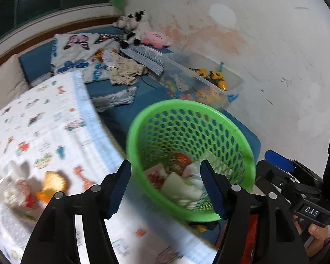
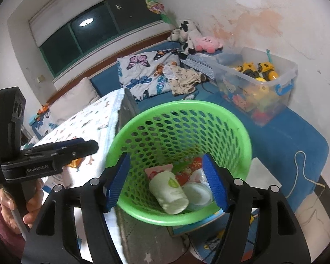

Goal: Collect trash
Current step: 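Move the left tool to the clear plastic dome while the right tool approaches the milk carton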

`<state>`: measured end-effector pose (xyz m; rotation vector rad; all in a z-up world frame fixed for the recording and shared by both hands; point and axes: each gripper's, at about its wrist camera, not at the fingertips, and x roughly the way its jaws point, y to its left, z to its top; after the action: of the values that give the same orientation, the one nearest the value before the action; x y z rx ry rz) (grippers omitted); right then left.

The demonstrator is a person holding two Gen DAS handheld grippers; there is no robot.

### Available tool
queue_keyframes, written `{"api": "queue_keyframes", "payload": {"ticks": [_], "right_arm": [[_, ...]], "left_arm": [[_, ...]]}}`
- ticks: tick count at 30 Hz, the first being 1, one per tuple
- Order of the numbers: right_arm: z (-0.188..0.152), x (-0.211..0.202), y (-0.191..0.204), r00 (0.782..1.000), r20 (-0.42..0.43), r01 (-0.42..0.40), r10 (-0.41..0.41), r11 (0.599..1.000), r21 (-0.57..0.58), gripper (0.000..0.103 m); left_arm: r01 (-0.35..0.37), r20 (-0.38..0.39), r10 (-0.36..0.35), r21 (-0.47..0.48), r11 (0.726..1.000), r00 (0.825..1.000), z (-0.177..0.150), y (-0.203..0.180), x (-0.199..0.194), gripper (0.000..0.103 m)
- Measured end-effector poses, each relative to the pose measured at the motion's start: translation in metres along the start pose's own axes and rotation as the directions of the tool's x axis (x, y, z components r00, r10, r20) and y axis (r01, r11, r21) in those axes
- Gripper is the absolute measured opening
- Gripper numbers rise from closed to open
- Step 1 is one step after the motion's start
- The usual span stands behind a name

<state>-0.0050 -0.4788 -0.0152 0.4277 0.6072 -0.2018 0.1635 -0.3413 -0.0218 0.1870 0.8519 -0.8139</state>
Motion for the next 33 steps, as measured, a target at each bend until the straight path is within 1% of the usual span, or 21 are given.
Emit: {"api": "queue_keyframes", "payload": {"ticks": [1,2,3,6,7,9,11,12,14,18,21,24,25,27,31,33], "right_arm": [[-0.001,0.000,0.004,1.000,-0.001,-0.008,0.008,1.000,-0.007,0.071],[-0.002,0.000,0.009,1.000,0.000,-0.014,0.014,1.000,-0.015,0.072],[-0.002,0.001,0.012,1.000,0.000,-0.018,0.018,1.000,-0.021,0.074],[-0.004,0.005,0.025,0.999,-0.008,-0.042,0.042,0.998,-0.037,0.075],[-0.005,0.006,0.029,0.999,-0.011,-0.048,0.047,0.998,-0.041,0.075],[-0.006,0.009,0.038,0.998,-0.019,-0.062,0.061,0.997,-0.049,0.076],[-0.008,0.013,0.049,0.996,-0.032,-0.082,0.080,0.995,-0.063,0.076],[-0.009,0.015,0.054,0.995,-0.038,-0.091,0.089,0.993,-0.072,0.076],[-0.011,0.020,0.067,0.992,-0.053,-0.116,0.111,0.989,-0.095,0.076],[-0.014,0.030,0.095,0.985,-0.085,-0.160,0.149,0.976,-0.148,0.076],[-0.015,0.038,0.119,0.976,-0.113,-0.204,0.185,0.960,-0.190,0.076],[-0.017,0.047,0.144,0.964,-0.145,-0.254,0.225,0.938,-0.234,0.076],[-0.018,0.051,0.156,0.958,-0.159,-0.275,0.240,0.927,-0.257,0.076],[-0.021,0.057,0.171,0.950,-0.180,-0.300,0.257,0.910,-0.286,0.076],[-0.029,0.071,0.207,0.928,-0.241,-0.358,0.285,0.864,-0.354,0.076],[-0.033,0.079,0.223,0.921,-0.265,-0.374,0.287,0.844,-0.386,0.076]], "left_arm": [[-0.006,0.006,0.007,-0.007,1.000,1.000,-0.002,0.004,-0.004,0.063],[-0.021,0.013,0.021,-0.016,1.000,1.000,-0.003,0.010,-0.010,0.066],[-0.046,0.022,0.046,-0.028,0.999,0.999,-0.007,0.016,-0.016,0.066],[-0.091,0.039,0.093,-0.050,0.995,0.995,-0.014,0.033,-0.030,0.067],[-0.125,0.039,0.127,-0.059,0.990,0.991,-0.017,0.040,-0.035,0.067],[-0.152,0.041,0.155,-0.079,0.985,0.987,-0.022,0.053,-0.044,0.067],[-0.198,0.042,0.204,-0.102,0.975,0.978,-0.030,0.069,-0.054,0.068],[-0.218,0.046,0.225,-0.111,0.970,0.973,-0.033,0.075,-0.059,0.070],[-0.246,0.050,0.254,-0.130,0.961,0.966,-0.038,0.088,-0.067,0.070],[-0.276,0.048,0.289,-0.186,0.943,0.956,-0.050,0.117,-0.084,0.070],[-0.301,0.043,0.319,-0.234,0.924,0.947,-0.062,0.144,-0.098,0.070],[-0.324,0.037,0.345,-0.263,0.909,0.938,-0.072,0.163,-0.108,0.070],[-0.337,0.031,0.359,-0.276,0.900,0.933,-0.078,0.172,-0.112,0.070],[-0.348,0.021,0.371,-0.300,0.888,0.928,-0.087,0.187,-0.120,0.070],[-0.379,-0.002,0.400,-0.326,0.866,0.916,-0.105,0.209,-0.128,0.070],[-0.384,-0.015,0.403,-0.339,0.859,0.915,-0.112,0.217,-0.129,0.070]]}}
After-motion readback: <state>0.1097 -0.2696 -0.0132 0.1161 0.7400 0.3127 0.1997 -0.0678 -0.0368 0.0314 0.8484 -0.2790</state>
